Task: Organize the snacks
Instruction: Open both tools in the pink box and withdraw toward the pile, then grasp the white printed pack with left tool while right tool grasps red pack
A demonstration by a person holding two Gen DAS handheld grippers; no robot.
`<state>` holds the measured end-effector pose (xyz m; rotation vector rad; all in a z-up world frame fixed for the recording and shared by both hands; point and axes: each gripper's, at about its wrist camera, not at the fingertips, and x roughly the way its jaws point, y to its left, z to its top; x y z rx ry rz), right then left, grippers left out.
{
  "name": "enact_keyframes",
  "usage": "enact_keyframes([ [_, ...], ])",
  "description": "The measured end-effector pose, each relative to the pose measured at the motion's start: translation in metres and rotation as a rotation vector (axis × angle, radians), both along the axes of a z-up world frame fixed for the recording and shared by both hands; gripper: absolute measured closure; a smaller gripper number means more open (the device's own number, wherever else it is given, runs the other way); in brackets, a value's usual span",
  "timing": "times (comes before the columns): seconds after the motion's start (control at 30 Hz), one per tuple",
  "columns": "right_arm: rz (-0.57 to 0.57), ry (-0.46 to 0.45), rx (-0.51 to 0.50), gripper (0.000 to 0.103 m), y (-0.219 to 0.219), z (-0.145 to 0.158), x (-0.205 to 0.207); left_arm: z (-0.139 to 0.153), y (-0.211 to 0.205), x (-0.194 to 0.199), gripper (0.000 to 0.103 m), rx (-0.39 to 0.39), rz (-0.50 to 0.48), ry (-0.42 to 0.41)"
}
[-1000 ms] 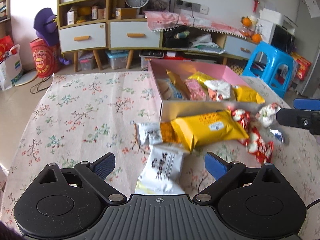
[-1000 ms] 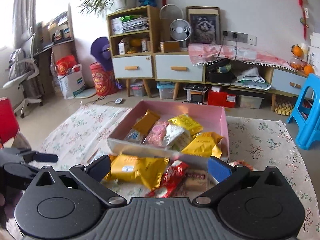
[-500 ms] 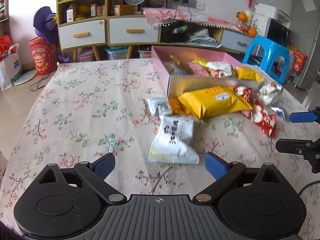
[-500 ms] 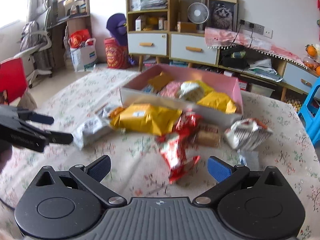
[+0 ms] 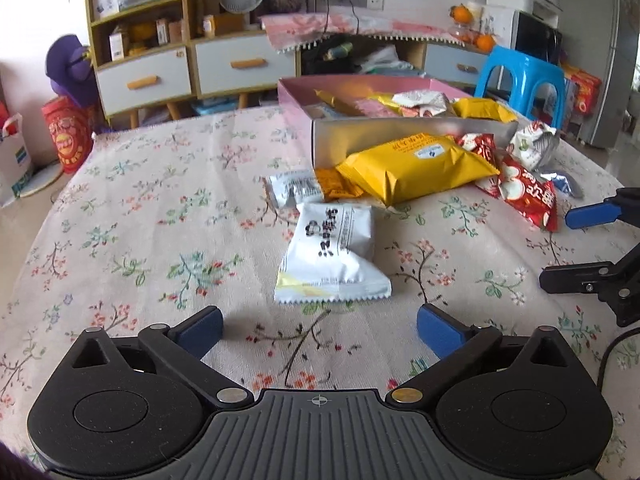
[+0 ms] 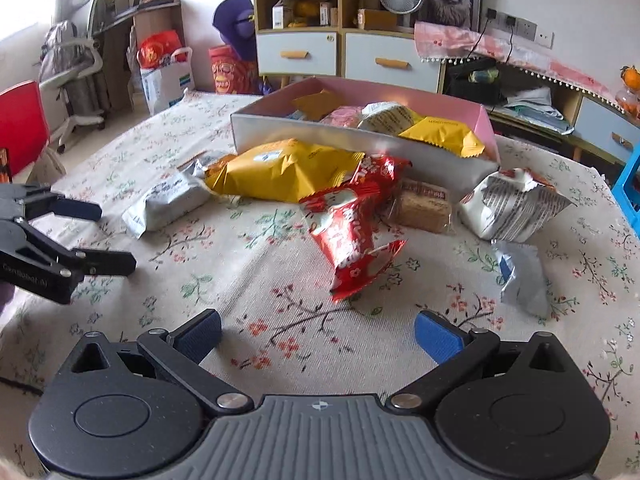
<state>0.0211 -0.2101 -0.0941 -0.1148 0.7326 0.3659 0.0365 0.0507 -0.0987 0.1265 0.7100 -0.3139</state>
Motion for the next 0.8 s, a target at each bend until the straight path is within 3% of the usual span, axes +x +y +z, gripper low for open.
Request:
enact_keyframes([
  [0.27,0.05,-0.06,0.022,0.009,-0.001,-0.004,0.007,-0.002,-0.003,0.01,0.0,-0.014,0.009,-0.028],
  [0.8,0.05,-0.062,0.014,0.009,0.004,-0.001,0.03,0.0,-0.007,0.02,0.002,-0.025,0.0,-0.028],
])
